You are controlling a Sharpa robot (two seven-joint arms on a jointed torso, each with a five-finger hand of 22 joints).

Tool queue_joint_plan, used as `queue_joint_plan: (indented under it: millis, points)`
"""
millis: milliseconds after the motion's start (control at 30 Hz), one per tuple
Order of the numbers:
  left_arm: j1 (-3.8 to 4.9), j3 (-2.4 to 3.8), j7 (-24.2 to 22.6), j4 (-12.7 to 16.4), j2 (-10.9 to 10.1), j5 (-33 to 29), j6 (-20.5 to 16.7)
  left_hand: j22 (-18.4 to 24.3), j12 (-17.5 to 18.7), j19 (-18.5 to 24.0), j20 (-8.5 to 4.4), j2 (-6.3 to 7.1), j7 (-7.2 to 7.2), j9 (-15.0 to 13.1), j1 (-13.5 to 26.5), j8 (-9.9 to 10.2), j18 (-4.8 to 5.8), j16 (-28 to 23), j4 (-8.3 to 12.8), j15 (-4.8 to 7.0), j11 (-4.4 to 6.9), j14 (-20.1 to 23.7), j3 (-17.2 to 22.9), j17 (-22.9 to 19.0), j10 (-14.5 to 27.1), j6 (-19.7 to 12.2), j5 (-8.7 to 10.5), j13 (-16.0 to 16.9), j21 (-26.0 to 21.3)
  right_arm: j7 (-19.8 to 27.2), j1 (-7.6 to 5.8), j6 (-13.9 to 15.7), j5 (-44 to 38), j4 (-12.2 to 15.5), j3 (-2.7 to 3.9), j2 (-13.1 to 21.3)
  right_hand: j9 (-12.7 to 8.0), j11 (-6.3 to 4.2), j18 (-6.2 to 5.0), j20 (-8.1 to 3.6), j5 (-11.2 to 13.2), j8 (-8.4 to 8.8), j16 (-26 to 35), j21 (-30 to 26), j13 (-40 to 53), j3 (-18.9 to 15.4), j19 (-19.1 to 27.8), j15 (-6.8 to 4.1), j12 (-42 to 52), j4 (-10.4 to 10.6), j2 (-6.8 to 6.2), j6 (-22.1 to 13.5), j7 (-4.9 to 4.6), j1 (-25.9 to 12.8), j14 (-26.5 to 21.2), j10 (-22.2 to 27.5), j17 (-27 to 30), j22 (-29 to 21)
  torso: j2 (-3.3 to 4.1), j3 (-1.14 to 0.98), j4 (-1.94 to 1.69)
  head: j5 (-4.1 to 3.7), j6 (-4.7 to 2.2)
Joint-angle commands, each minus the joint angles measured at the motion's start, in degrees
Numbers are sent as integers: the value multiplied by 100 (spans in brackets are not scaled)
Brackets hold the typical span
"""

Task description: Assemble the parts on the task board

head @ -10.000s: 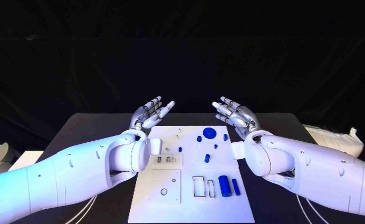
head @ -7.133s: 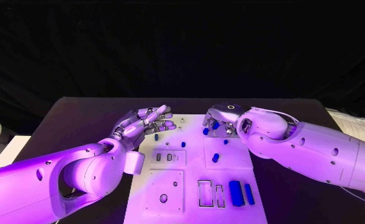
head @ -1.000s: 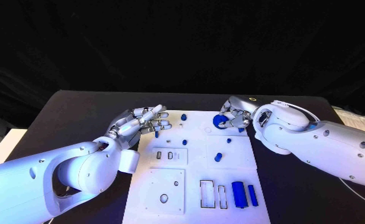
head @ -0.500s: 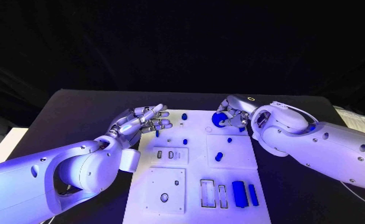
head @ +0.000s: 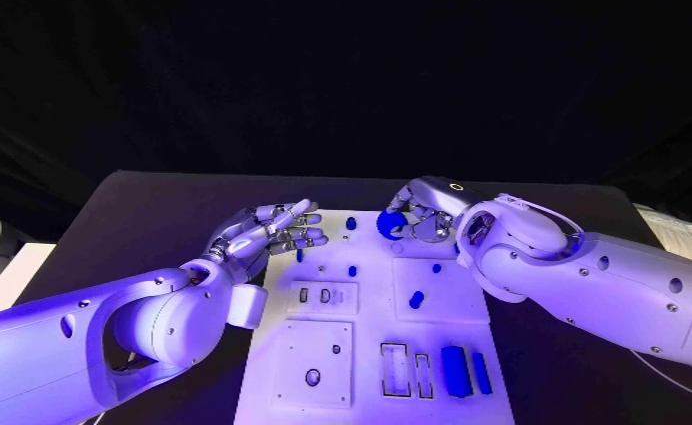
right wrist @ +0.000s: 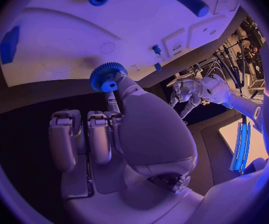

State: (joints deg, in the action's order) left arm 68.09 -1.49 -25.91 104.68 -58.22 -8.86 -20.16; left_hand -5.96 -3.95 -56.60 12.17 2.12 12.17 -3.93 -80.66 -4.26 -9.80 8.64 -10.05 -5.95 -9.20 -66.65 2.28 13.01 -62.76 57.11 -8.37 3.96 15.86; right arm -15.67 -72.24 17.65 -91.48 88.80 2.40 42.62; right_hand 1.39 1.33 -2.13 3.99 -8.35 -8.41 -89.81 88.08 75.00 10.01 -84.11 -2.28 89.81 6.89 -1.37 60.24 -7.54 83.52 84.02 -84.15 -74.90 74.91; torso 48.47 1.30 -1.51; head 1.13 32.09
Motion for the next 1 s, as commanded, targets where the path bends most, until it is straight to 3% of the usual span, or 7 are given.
queue_joint_plan:
  millis: [33, 300, 367, 533, 867, 1000]
  points:
    - [7, 4, -38, 15, 13, -4, 117, 6, 10, 5, 31, -45, -6, -2, -10, 25, -68, -9, 40, -21, 18, 33, 3, 5, 19, 21, 17, 3, -34, -53, -9, 114, -138, 68, 0, -101, 406, -42, 109, -43, -15, -91, -19, 27, 1500, 57, -330, -57, 19, 17, -18, 406, 203, -60, 598, -585, -1510, 1053, 4, 2, -8, 16, 2]
    - [7, 4, -43, 19, 22, -4, 121, 6, 10, 5, 31, -45, -6, -2, -10, 25, -68, -9, 40, -21, 18, 33, 3, 5, 19, 21, 17, 3, -34, -4, -22, 115, -206, -42, -11, -530, 406, -42, 109, -45, -16, -83, -19, 27, 1500, 70, -331, -57, 19, 15, -19, 404, 203, -83, 598, -585, -1510, 1054, 7, 3, -9, 47, 1]
    - [7, 4, -42, 18, 25, -4, 121, 6, 10, 5, 31, -45, -6, -2, -10, 25, -68, -9, 40, -21, 18, 33, 3, 5, 19, 21, 17, 3, -34, 10, -22, 109, -217, -120, -21, -639, 406, -42, 109, -45, -16, -83, -19, 27, 1500, 70, -331, -57, 19, 15, -19, 404, 203, -83, 598, -585, -1510, 1054, 12, -6, -6, 53, 2]
    - [7, 4, -42, 16, 38, -4, 125, 6, 10, 5, 31, -45, -6, -2, -10, 25, -68, -9, 40, -21, 18, 33, 3, 5, 19, 21, 17, 3, -34, 57, -14, 25, -223, -329, -81, -919, 405, -42, 109, -45, -19, -79, -19, 27, 1500, 78, -331, -57, 19, 12, -17, 402, 203, -88, 598, -585, -1510, 1054, 13, -6, -13, 75, 25]
    - [7, 4, -42, 2, 46, -4, 128, 6, 10, 5, 31, -45, -6, -2, -10, 25, -68, -9, 40, -21, 18, 33, 3, 5, 19, 21, 17, 3, -34, 81, 22, -253, -204, -583, -159, -1200, 399, -34, 108, -46, -21, -42, -19, 24, 1478, 109, -328, -53, -8, -10, -41, 371, 189, -142, 598, -572, -1510, 1049, 9, -11, 9, 152, 61]
    - [8, 4, -41, 1, 51, -4, 130, 6, 10, 5, 31, -45, -6, -2, -10, 25, -68, -9, 40, -21, 18, 33, 3, 5, 19, 21, 17, 3, -34, 69, 36, -310, -232, -641, -175, -1254, 399, -32, 107, -45, -17, -36, -19, 23, 1477, 114, -326, -51, -9, -17, -51, 369, 187, -154, 598, -572, -1510, 1046, 11, -12, 13, 129, 72]
